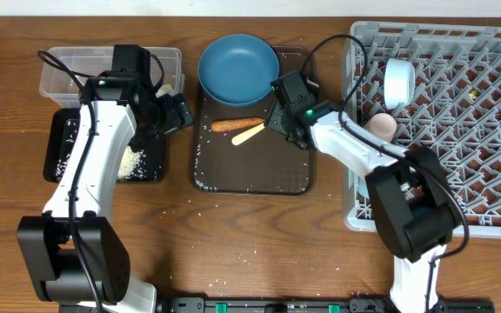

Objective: Sort waste into correct bins and load items into the dishwasher rack
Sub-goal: 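Move the right gripper to the yellow spoon and grasp it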

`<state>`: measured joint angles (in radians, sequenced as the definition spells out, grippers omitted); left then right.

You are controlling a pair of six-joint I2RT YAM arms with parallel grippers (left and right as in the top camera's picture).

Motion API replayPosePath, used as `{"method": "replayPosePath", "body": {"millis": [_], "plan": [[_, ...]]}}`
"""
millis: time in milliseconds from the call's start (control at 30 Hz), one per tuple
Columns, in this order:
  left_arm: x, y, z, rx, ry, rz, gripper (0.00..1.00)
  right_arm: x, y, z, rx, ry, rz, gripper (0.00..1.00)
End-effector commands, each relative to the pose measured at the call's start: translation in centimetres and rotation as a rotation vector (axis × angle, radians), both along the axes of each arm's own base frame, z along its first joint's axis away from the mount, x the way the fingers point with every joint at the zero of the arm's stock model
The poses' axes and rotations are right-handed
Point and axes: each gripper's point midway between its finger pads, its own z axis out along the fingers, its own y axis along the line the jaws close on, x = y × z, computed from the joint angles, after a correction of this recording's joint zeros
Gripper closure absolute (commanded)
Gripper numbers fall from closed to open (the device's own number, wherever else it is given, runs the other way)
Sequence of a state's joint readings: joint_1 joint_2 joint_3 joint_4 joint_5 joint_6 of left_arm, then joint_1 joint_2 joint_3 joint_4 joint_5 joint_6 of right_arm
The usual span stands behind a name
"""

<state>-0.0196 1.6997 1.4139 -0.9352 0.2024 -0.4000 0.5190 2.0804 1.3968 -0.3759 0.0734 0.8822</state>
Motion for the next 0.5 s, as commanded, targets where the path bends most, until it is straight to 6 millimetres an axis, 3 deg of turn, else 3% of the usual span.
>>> {"method": "replayPosePath", "body": {"millis": [0,133,467], "plan": [[-0.2,0.4,0.1,0.012,-0.001,0.009,0.05,-0.2,-0.3,-2.2,0.006,0.038,-0.055,0.36],[-0.2,0.4,0.1,0.012,-0.001,0.009,0.05,0.0,-0.2,-3.5,0.011,0.043,-0.07,0.37],[-0.2,0.4,0.1,0.012,-0.002,0.009,0.05,0.7,0.4,-3.7,0.032,0.016,-0.066,0.43]]}}
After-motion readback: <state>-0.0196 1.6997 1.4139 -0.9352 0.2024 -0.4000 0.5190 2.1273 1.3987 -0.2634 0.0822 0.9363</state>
